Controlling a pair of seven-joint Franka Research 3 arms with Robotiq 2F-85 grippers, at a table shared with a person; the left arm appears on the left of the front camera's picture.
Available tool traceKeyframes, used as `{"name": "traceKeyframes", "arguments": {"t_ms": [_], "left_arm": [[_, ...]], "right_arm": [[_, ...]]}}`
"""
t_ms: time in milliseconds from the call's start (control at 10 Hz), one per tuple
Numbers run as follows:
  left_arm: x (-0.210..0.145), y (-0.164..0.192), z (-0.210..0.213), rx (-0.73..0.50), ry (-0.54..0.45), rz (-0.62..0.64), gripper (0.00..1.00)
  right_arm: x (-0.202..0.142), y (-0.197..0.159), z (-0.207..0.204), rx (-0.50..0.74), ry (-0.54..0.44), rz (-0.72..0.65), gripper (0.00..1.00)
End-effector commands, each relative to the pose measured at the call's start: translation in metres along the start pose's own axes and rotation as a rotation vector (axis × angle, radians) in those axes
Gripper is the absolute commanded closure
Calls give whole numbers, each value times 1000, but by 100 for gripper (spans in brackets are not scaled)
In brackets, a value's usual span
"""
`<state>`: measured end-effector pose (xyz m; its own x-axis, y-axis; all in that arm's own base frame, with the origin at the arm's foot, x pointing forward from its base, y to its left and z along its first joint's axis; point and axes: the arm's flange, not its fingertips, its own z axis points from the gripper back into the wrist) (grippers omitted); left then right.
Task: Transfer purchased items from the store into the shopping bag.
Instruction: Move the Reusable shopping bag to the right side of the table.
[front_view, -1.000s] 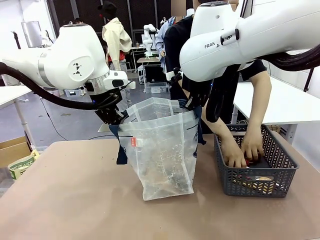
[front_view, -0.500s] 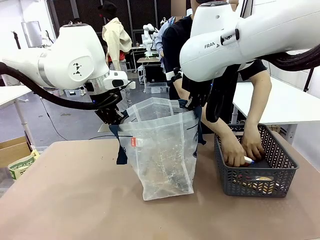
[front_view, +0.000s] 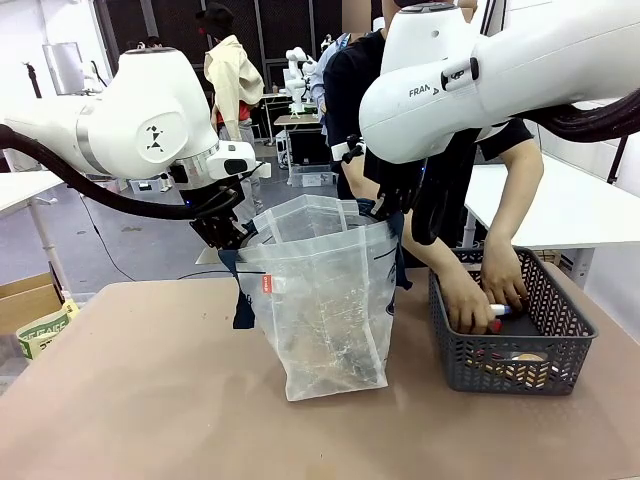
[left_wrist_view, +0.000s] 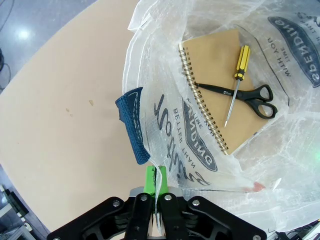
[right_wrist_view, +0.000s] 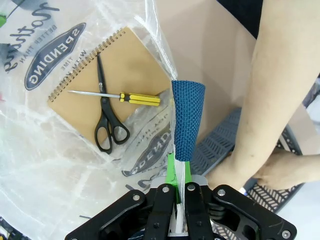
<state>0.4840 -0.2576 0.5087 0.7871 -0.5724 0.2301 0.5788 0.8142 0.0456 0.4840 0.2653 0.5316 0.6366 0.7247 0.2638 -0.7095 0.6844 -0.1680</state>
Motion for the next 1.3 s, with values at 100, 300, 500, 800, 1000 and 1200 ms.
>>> {"name": "traceKeyframes", "arguments": {"t_ms": [100, 300, 500, 800, 1000, 1200], "left_arm": [[-1, 1, 1, 1, -1, 3, 100], [-1, 1, 1, 1, -1, 3, 100], [-1, 1, 1, 1, -1, 3, 100], [-1, 1, 1, 1, -1, 3, 100], [-1, 1, 1, 1, -1, 3, 100], [-1, 1, 1, 1, -1, 3, 100]], "right_arm": [[0, -1, 2, -3, -4, -1, 100], [0, -1, 2, -3, -4, -1, 100], [0, -1, 2, -3, -4, -1, 100], [0, -1, 2, -3, -4, -1, 100], [0, -1, 2, -3, -4, -1, 100], [0, -1, 2, -3, -4, -1, 100]]}}
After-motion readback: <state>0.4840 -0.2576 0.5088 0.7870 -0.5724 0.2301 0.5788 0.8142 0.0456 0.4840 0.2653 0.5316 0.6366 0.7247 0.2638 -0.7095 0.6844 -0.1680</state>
